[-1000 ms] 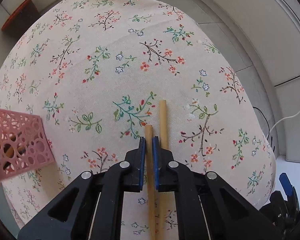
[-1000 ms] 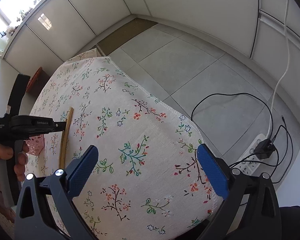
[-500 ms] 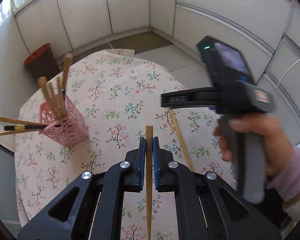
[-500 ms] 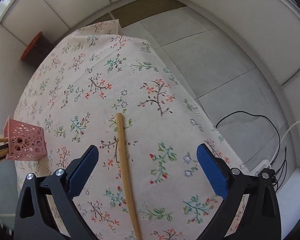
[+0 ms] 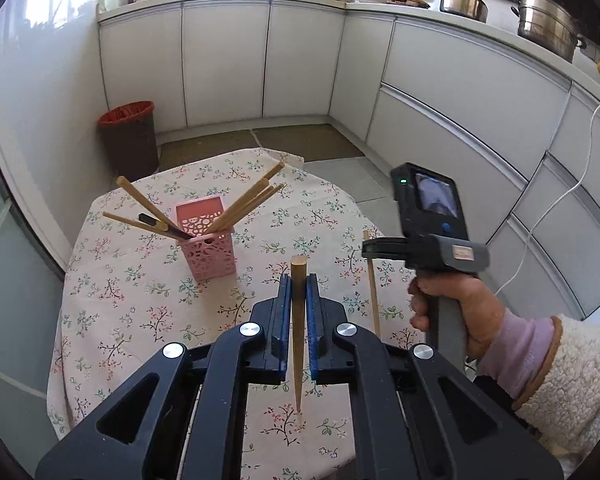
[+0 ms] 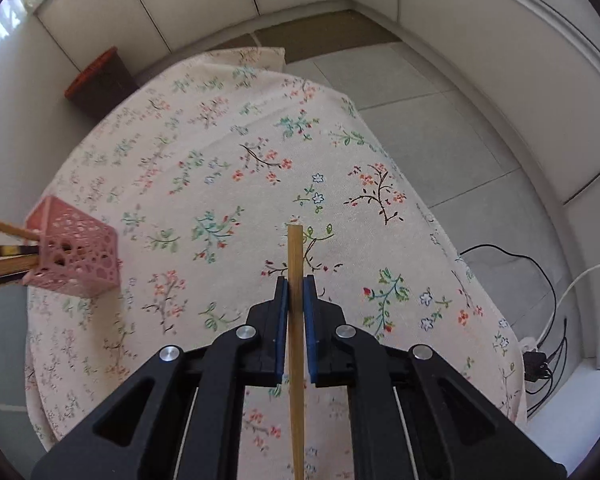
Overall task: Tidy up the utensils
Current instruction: 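Grasp the last chopstick with the right tool while the left tool lifts its chopstick, then carry both held chopsticks over the pink holder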
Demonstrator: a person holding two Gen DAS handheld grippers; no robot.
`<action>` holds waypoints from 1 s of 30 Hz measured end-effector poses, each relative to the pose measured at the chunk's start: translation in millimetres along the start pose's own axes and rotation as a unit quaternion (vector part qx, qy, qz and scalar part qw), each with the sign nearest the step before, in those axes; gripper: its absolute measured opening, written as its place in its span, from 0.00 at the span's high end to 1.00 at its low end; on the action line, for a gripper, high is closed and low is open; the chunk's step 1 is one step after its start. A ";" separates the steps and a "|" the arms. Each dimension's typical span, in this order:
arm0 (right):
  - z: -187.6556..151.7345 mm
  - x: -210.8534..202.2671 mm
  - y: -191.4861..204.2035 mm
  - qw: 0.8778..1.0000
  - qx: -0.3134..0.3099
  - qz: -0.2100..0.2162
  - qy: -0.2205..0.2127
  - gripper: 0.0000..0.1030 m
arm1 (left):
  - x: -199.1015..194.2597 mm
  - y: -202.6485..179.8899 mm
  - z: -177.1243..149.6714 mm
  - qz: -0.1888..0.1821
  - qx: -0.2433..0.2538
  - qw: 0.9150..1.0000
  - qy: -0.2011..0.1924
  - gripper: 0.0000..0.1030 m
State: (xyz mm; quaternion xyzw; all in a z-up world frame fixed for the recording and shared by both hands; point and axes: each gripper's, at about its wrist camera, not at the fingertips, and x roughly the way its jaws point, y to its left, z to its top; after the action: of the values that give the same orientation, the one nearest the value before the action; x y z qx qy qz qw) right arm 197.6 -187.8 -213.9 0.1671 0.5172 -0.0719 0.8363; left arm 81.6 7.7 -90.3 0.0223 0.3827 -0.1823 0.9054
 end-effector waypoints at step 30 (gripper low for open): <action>-15.3 -279.1 64.0 0.960 -0.107 0.176 -0.189 0.93 | -93.3 38.3 68.6 0.023 -0.057 0.990 -0.124 0.94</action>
State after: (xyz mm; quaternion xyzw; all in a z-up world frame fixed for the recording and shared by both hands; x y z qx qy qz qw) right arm 76.6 -137.3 41.1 0.1483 0.3171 0.1022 0.9311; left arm 82.1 60.3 19.7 -0.0431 0.2763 -0.1407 0.9497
